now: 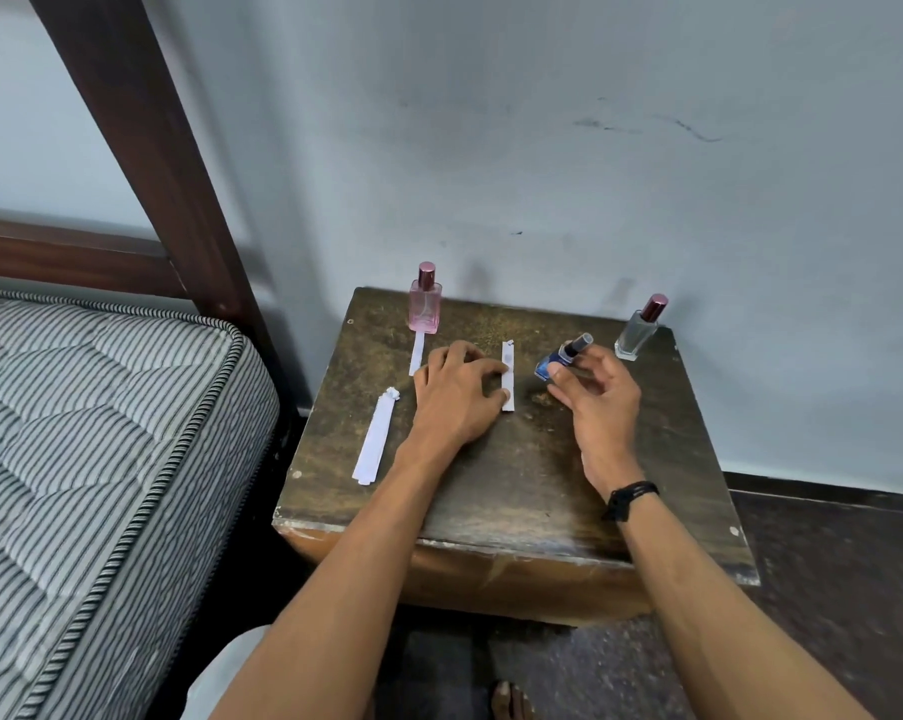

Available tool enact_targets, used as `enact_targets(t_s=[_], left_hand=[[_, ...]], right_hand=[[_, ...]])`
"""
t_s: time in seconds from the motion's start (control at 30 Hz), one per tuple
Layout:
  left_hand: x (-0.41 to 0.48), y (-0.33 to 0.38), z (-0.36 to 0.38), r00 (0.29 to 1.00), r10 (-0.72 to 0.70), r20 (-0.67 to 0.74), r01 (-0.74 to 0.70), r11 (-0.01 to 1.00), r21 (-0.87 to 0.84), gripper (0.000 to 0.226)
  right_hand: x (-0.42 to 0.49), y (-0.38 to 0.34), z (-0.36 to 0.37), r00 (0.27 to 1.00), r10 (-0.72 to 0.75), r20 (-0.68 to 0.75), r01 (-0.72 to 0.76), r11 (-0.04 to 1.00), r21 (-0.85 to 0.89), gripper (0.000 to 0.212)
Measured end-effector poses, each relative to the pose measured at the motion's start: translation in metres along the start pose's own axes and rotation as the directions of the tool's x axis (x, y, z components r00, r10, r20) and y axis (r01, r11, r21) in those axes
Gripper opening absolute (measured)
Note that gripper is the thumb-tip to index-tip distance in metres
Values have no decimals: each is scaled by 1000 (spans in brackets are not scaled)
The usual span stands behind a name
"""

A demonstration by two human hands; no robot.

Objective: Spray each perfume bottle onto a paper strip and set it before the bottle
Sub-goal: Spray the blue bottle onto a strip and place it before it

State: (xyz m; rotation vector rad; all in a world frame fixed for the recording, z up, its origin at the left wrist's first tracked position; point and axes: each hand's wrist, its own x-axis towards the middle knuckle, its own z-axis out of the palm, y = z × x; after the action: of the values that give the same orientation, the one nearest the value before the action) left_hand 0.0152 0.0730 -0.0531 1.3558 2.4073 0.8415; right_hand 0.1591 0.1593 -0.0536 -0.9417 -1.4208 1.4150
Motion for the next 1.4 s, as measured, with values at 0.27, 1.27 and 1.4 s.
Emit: enact_targets(t_s=[0.27, 1.27, 1.4], left_hand=[[1, 0, 6, 999, 15, -38, -13, 999, 46, 36], [8, 6, 15, 996, -3, -91, 14, 993, 114, 35], [8, 6, 15, 995, 0, -97, 11, 994, 111, 35]], right_hand=[[35, 11, 8, 999, -24, 33, 27, 994, -108, 35], [76, 16, 30, 983, -86, 165, 146, 904, -401, 34], [74, 14, 31, 983, -81, 165, 144, 898, -415, 34]])
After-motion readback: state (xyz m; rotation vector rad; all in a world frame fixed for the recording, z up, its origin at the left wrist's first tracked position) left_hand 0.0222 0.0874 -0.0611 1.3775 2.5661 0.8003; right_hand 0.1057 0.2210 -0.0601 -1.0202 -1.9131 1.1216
